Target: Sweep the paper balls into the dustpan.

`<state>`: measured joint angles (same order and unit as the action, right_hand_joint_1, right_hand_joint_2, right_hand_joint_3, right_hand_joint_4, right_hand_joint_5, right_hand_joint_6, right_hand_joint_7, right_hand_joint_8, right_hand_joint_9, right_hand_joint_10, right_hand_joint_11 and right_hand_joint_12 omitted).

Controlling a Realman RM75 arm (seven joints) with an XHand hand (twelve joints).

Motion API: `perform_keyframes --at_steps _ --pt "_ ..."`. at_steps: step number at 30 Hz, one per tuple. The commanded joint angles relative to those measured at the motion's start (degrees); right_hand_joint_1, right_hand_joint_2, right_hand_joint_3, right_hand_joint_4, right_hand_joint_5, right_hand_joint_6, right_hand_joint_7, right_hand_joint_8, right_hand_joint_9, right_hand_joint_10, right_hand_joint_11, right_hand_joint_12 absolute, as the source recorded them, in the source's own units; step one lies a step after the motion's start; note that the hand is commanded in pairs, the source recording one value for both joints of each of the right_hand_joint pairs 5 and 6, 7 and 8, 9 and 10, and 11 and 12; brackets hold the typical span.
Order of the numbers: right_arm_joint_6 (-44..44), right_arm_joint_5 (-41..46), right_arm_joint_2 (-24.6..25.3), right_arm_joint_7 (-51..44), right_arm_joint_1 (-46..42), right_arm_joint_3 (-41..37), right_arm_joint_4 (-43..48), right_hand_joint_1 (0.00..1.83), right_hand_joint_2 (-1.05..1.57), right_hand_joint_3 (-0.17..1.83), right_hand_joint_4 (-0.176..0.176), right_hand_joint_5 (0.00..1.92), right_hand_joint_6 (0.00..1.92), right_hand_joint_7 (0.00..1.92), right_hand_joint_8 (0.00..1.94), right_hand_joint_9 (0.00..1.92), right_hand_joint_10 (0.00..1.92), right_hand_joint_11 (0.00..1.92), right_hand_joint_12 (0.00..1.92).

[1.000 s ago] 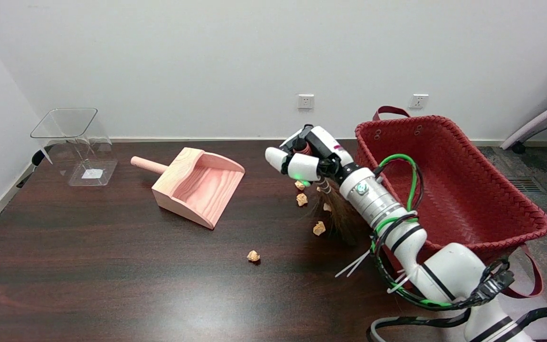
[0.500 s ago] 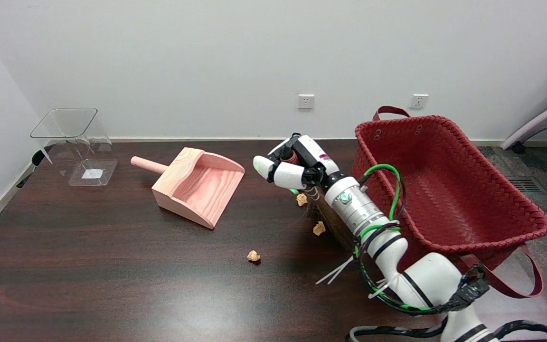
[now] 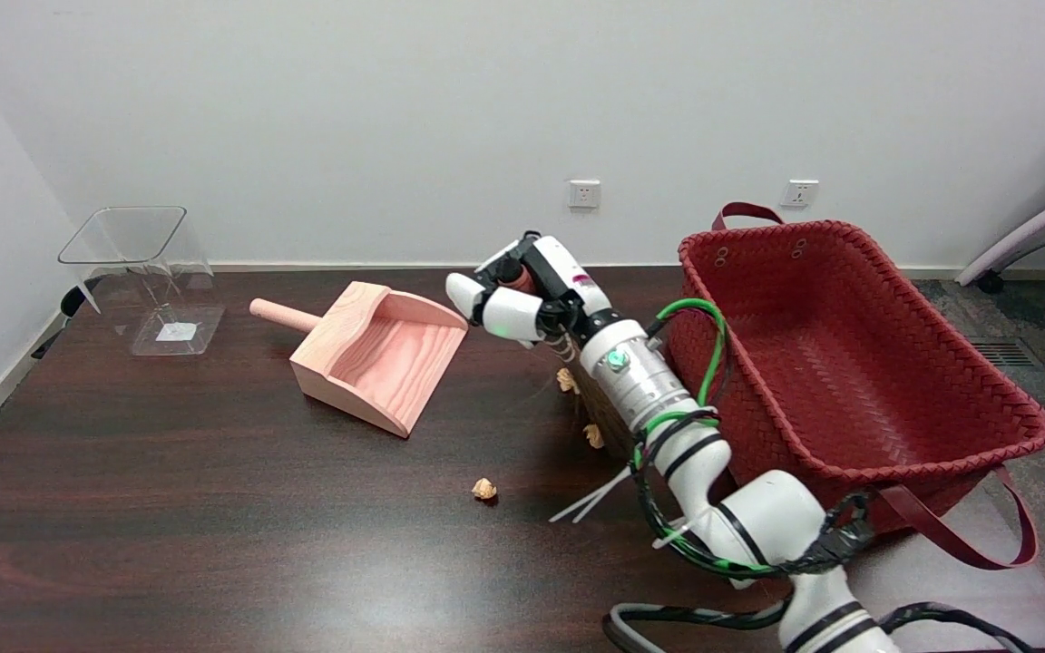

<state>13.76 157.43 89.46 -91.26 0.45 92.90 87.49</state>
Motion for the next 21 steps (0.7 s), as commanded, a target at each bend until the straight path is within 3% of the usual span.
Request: perform_keyframes --at_steps 1,9,10,12,17,18,21 --pt "3.0 0.1 9.6 -7.0 6.4 0.5 -7.0 0.98 1.57 1.23 0.0 1.92 1.92 1.92 1.92 1.92 1.92 1.92 1.92" --pt "7.1 0.1 12.3 -7.8 7.5 -0.3 -10.8 0.98 1.57 1.23 0.0 1.92 1.92 1.92 1.92 1.92 1.92 1.92 1.92" --pt "8.3 5.3 14.7 -12.6 7.8 3.0 -5.7 0.99 1.57 1.23 0.0 1.92 1.92 1.92 1.92 1.92 1.92 1.92 1.92" --pt "8.0 0.1 13.0 -7.9 8.2 -0.5 -12.2 0.98 1.57 1.23 0.0 1.92 1.92 1.92 1.92 1.92 1.92 1.92 1.92" --pt "11.7 0.2 15.5 -7.8 10.1 -1.5 -15.9 0.95 1.57 1.19 0.0 1.92 1.92 1.92 1.92 1.92 1.92 1.92 1.92" --pt "13.4 5.0 18.3 -12.0 10.8 1.3 -11.6 0.98 1.57 1.18 0.0 1.92 1.92 1.92 1.92 1.92 1.92 1.92 1.92" --pt "14.6 0.2 17.3 -7.5 11.7 -2.9 -18.5 0.98 1.57 1.16 0.0 1.92 1.92 1.92 1.92 1.92 1.92 1.92 1.92"
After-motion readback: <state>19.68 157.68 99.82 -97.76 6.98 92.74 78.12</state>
